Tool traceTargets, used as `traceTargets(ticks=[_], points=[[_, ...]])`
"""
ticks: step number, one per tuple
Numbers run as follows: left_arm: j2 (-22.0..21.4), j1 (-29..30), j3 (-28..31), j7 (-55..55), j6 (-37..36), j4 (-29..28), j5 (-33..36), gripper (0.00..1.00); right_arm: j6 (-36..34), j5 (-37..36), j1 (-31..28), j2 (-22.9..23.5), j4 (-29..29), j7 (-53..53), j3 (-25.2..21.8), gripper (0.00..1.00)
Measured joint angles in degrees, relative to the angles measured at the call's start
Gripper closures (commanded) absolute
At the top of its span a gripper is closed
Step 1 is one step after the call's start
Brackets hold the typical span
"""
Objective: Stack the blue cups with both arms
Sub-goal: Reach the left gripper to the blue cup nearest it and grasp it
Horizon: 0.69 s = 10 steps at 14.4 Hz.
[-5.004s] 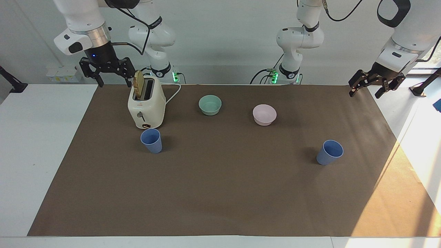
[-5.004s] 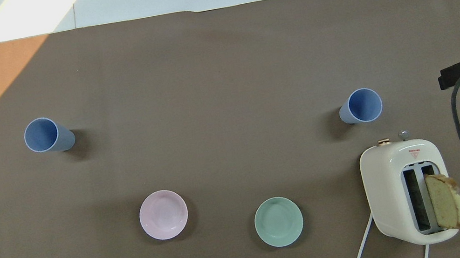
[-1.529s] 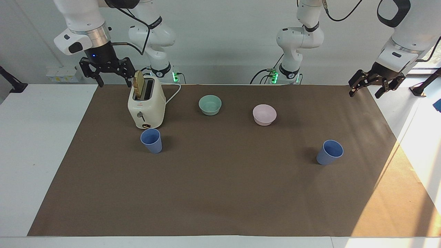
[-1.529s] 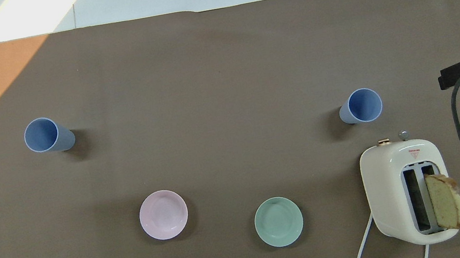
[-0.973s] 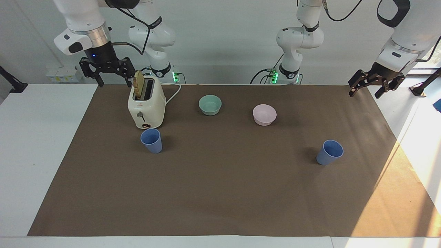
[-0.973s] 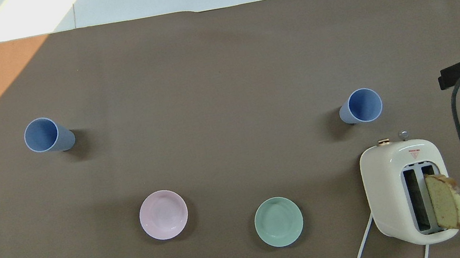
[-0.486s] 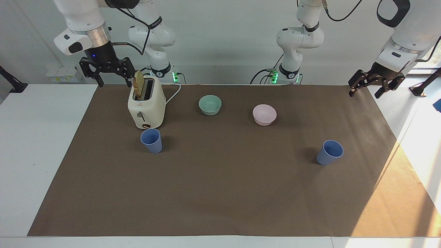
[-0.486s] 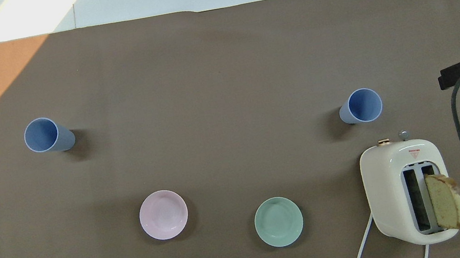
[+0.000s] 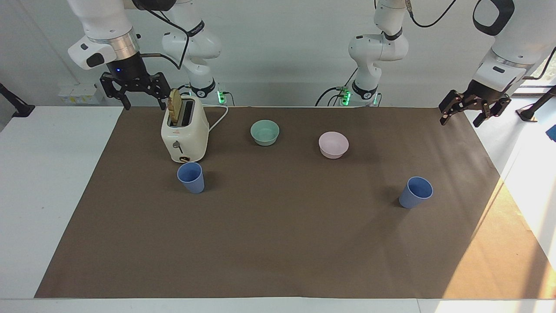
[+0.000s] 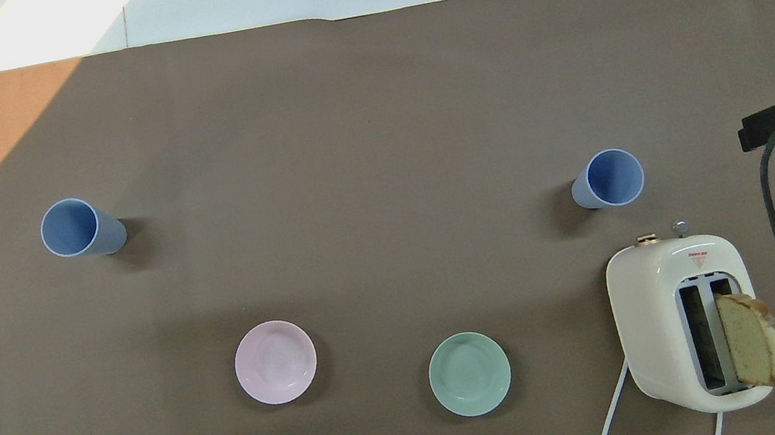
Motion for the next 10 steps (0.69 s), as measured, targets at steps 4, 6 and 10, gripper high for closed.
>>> traceTargets(ticks=[4, 6, 10], points=[[2.05, 0.05, 0.22, 2.40, 7.66, -4.51, 0.00, 0.00, 0.00, 0.00, 0.00, 0.00, 0.00, 0.00, 0.00, 0.00], [2.69, 0.05, 0.23, 2.84, 11.06, -6.93, 0.00, 0.00, 0.00, 0.00, 0.00, 0.00, 0.00, 0.00, 0.00, 0.00], [5.61, 0.05, 0.22, 3.26, 15.06, -8.62, 0.00, 0.00, 0.00, 0.00, 0.00, 0.00, 0.00, 0.00, 0.00, 0.00]])
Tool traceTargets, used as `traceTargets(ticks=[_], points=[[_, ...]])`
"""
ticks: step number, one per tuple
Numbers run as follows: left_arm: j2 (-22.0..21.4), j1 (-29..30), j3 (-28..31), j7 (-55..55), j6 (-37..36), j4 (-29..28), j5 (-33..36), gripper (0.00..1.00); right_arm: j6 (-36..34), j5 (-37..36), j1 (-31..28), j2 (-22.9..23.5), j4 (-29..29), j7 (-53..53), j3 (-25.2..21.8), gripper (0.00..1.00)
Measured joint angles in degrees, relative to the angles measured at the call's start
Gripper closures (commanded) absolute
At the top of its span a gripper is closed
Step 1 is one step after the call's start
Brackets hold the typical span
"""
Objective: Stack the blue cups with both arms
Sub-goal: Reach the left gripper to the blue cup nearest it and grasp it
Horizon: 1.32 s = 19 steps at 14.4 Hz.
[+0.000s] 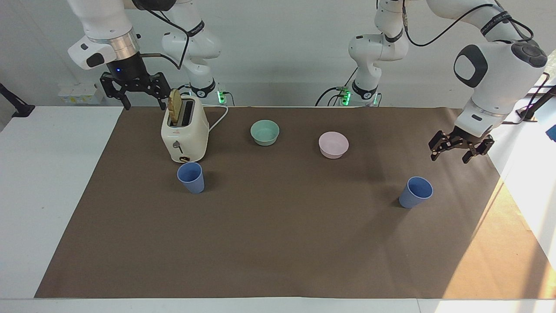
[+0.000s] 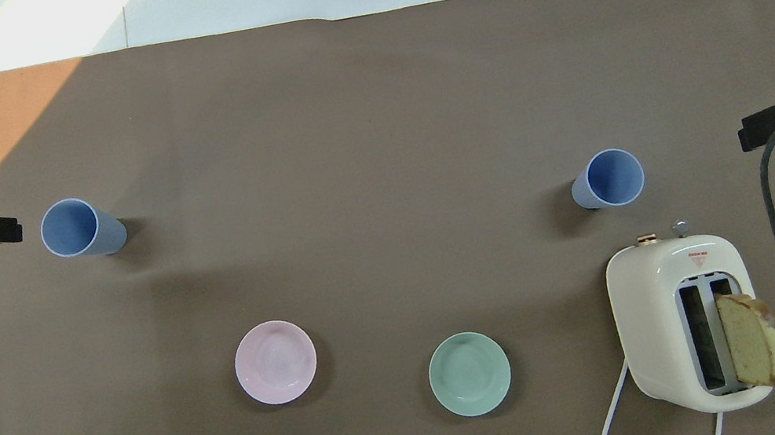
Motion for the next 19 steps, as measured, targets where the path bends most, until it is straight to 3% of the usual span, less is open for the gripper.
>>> traceTargets(ticks=[5, 6, 14, 18, 19], points=[[5.60, 0.56, 0.15, 2.21, 5.25, -1.02, -0.76, 0.00, 0.00, 0.00, 0.00, 0.00, 0.00, 0.00, 0.00, 0.00], [6.31, 1.04, 0.18, 2.74, 6.41, -1.37, -1.20, 0.04, 0.00, 0.00, 0.00, 0.00, 0.00, 0.00, 0.00, 0.00], [7.33, 1.82, 0.08, 3.77, 14.43, -5.19, -2.36, 0.16, 0.00, 0.00, 0.00, 0.00, 0.00, 0.00, 0.00, 0.00], [7.79, 1.67, -0.27, 3.53, 16.95, -6.86, -3.45, 0.27, 0.00, 0.00, 0.01, 0.00, 0.00, 0.00, 0.00, 0.00], [8.17, 1.24, -0.40, 2.79, 18.86, -7.97, -3.58, 0.38, 0.00, 0.00, 0.01, 0.00, 0.00, 0.00, 0.00, 0.00]])
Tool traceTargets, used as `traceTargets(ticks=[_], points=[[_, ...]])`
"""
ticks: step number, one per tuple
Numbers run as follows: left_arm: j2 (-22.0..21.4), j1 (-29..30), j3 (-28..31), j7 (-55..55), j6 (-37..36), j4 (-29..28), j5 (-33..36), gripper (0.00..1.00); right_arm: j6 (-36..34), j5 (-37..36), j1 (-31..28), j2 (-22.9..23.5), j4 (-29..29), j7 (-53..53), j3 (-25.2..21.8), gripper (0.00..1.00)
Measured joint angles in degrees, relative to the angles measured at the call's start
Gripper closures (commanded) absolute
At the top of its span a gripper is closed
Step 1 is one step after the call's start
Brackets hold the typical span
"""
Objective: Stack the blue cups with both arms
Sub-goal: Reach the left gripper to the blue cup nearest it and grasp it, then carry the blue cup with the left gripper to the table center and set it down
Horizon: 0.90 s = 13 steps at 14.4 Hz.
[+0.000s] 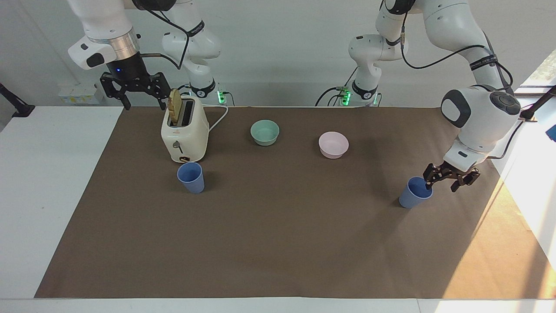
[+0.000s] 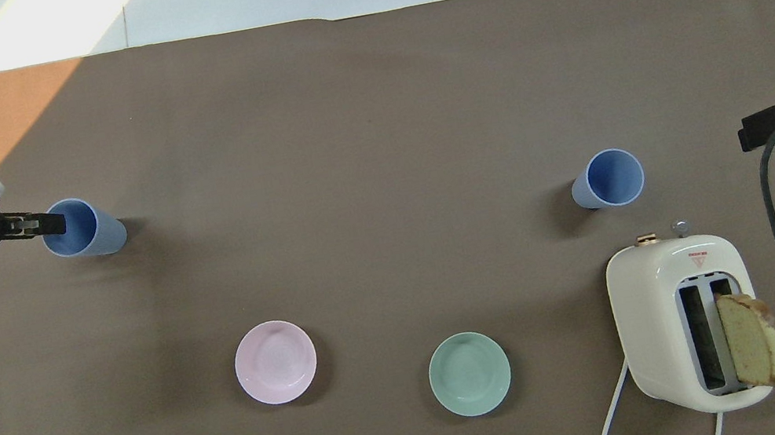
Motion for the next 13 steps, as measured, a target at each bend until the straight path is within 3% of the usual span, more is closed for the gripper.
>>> traceTargets(ticks=[1, 4, 13], points=[[0.39, -0.54, -0.15, -1.26, 2.06, -1.31, -0.08, 0.64, 0.00, 0.00, 0.00, 0.00, 0.00, 0.00, 0.00, 0.00], [0.64, -1.19, -0.32, -3.10, 3.84, -3.18, -0.24, 1.00, 0.00, 0.00, 0.00, 0.00, 0.00, 0.00, 0.00, 0.00], [-0.30, -2.79, -0.37, -3.19, 1.91, -0.24, -0.27, 1.00, 0.00, 0.00, 0.03, 0.00, 0.00, 0.00, 0.26, 0.00]])
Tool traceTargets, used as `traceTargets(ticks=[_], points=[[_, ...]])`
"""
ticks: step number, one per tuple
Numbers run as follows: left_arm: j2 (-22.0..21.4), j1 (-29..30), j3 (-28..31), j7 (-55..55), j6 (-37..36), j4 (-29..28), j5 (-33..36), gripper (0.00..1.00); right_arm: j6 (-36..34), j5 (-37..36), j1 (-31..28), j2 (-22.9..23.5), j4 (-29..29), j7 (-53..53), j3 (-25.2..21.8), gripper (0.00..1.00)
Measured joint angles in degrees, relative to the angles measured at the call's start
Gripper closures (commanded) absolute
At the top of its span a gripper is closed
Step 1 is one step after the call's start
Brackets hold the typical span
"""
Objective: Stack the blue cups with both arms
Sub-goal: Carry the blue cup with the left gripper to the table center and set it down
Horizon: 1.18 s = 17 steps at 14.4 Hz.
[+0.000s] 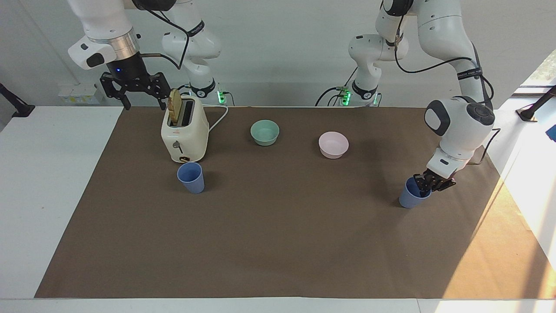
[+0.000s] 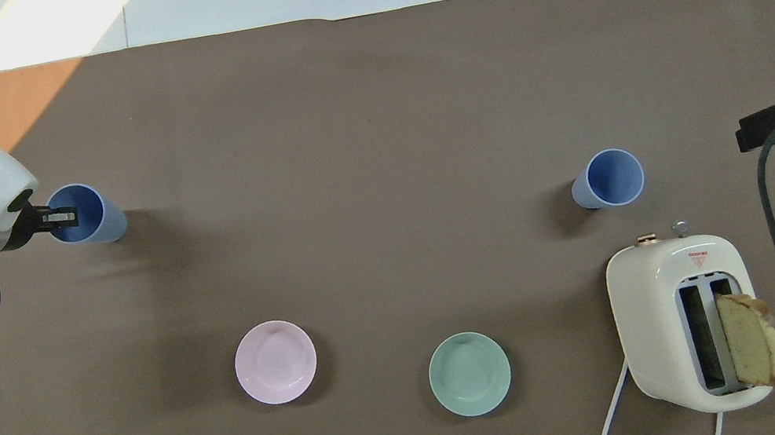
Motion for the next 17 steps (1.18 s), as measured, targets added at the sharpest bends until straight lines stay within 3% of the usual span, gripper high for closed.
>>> traceTargets(ticks=[2, 7, 11, 17], points=[[-0.45, -2.56, -0.01, -0.94, -2.07, 1.91, -0.01, 1.00, 0.00, 0.00, 0.00, 0.00, 0.00, 0.00, 0.02, 0.00], [-0.61, -15.32, -0.40, -16.21, -2.42, 2.13, -0.02, 1.00, 0.00, 0.00, 0.00, 0.00, 0.00, 0.00, 0.05, 0.00], [-0.56, -22.05, -0.44, -25.49, -2.39, 2.11, -0.02, 1.00, 0.00, 0.00, 0.01, 0.00, 0.00, 0.00, 0.06, 0.00], [2.38, -32.97, -0.58, -38.34, 0.77, 1.63, -0.02, 1.00, 0.00, 0.00, 0.01, 0.00, 0.00, 0.00, 0.06, 0.00]])
